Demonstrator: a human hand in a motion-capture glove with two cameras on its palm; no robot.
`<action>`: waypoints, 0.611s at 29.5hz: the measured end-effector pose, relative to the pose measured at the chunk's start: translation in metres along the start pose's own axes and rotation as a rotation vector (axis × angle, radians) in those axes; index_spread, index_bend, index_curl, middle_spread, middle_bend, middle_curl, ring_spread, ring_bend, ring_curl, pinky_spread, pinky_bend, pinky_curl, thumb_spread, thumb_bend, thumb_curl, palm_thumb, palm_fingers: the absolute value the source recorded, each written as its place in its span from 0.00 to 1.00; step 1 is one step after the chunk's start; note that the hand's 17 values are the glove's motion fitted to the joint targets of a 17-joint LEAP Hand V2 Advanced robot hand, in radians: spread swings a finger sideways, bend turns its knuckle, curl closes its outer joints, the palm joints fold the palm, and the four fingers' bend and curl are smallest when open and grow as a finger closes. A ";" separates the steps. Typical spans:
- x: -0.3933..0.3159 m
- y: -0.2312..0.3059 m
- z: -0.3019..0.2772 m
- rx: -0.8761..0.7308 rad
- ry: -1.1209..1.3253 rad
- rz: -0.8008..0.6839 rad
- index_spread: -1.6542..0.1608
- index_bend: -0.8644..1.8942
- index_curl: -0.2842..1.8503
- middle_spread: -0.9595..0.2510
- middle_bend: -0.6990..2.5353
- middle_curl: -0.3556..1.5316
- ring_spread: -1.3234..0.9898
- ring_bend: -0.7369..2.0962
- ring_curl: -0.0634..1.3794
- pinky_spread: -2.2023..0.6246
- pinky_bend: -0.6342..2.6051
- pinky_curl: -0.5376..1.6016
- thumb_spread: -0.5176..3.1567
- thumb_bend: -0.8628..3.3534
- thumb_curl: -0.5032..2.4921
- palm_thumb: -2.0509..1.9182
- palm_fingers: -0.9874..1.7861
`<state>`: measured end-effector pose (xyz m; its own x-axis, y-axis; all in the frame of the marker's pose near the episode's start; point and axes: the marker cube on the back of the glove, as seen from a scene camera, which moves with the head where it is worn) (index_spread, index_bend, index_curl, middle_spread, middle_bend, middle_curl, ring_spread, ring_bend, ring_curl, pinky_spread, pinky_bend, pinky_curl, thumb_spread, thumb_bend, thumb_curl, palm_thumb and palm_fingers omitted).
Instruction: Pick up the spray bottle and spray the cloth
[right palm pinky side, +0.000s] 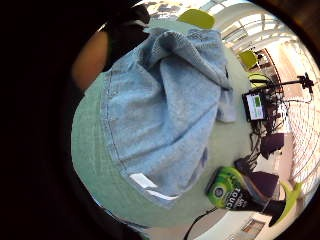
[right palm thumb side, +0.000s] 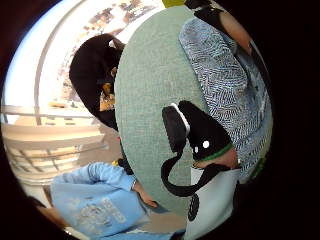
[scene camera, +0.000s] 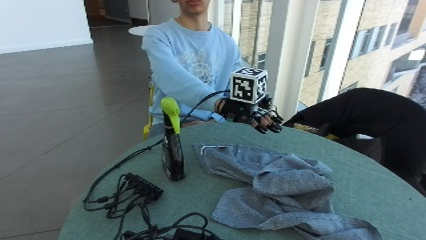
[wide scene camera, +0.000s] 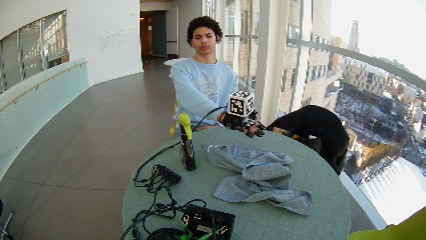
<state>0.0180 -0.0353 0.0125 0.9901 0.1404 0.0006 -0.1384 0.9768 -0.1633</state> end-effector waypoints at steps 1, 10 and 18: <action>0.000 0.002 0.000 0.000 0.000 0.000 0.69 0.37 0.25 0.71 0.32 0.32 0.54 0.32 0.17 0.85 0.27 0.36 0.43 0.27 0.23 0.65 0.52; 0.014 0.055 -0.007 0.032 -0.025 0.105 0.67 0.35 0.25 0.72 0.32 0.34 0.55 0.35 0.19 0.86 0.28 0.37 0.45 0.25 0.24 0.65 0.52; 0.036 0.134 -0.015 0.101 -0.150 0.176 0.66 0.36 0.24 0.73 0.31 0.35 0.56 0.36 0.21 0.86 0.29 0.39 0.45 0.23 0.24 0.64 0.50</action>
<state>0.0350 0.0985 -0.0240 0.9371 0.3246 0.1286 -0.3173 0.9454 -0.0741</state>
